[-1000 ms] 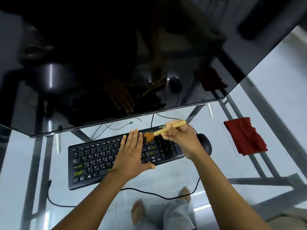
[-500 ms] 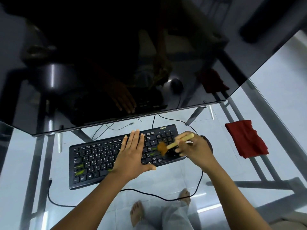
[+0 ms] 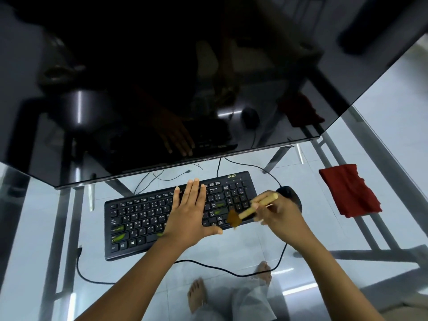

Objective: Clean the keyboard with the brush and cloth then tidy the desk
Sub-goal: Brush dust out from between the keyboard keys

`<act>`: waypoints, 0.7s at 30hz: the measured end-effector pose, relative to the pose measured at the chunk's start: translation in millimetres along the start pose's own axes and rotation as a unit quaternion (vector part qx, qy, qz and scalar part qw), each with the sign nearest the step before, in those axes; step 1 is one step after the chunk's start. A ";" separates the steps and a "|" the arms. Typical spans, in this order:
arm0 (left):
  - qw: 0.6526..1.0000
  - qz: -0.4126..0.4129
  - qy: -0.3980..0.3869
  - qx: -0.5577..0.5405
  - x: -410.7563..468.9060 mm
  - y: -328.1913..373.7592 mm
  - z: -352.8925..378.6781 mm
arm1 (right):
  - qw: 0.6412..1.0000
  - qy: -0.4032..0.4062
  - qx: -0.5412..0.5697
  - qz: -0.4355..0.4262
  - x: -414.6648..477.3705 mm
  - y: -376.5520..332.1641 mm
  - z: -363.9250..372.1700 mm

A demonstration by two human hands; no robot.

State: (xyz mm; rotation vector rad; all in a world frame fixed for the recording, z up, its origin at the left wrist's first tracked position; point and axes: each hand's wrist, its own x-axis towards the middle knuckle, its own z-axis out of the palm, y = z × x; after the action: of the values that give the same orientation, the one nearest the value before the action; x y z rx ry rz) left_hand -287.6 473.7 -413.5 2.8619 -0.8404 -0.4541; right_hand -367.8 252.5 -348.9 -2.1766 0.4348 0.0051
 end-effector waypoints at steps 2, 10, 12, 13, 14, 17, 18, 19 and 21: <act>1.000 -0.005 0.001 0.000 -0.3 -1.1 0.4 | 0.995 0.061 -0.069 -0.024 -1.6 5.5 -4.9; 0.999 -0.005 0.017 -0.030 0.5 0.4 2.1 | 0.989 0.086 -0.104 -0.068 2.8 7.9 -11.4; 0.999 -0.005 0.021 -0.036 1.2 1.1 2.3 | 0.991 0.120 -0.047 -0.037 8.6 2.9 -17.0; 0.999 -0.004 0.020 -0.033 1.3 1.2 2.2 | 0.996 0.093 -0.008 -0.009 10.4 -1.9 -18.0; 0.999 -0.002 0.019 -0.029 1.0 1.0 2.5 | 1.000 0.023 0.018 0.013 11.0 -4.1 -15.3; 0.999 -0.004 0.025 -0.031 0.5 -0.5 4.5 | 1.000 -0.017 -0.021 0.012 12.1 -4.3 -4.3; 0.999 -0.004 0.024 -0.033 1.1 -0.3 4.8 | 0.998 0.048 -0.046 0.005 14.9 -2.0 -5.1; 0.999 -0.004 0.023 -0.033 1.8 0.2 4.8 | 0.994 0.098 -0.037 0.004 17.8 -0.8 -6.2; 0.999 -0.002 0.023 -0.030 2.6 0.4 4.6 | 0.994 0.104 0.029 0.013 22.6 -4.2 -5.7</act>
State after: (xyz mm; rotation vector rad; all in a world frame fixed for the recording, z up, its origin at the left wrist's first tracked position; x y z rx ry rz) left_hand -287.2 471.7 -418.4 2.8089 -0.7986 -0.4061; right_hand -346.1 243.4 -345.7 -2.1221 0.5750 -0.2195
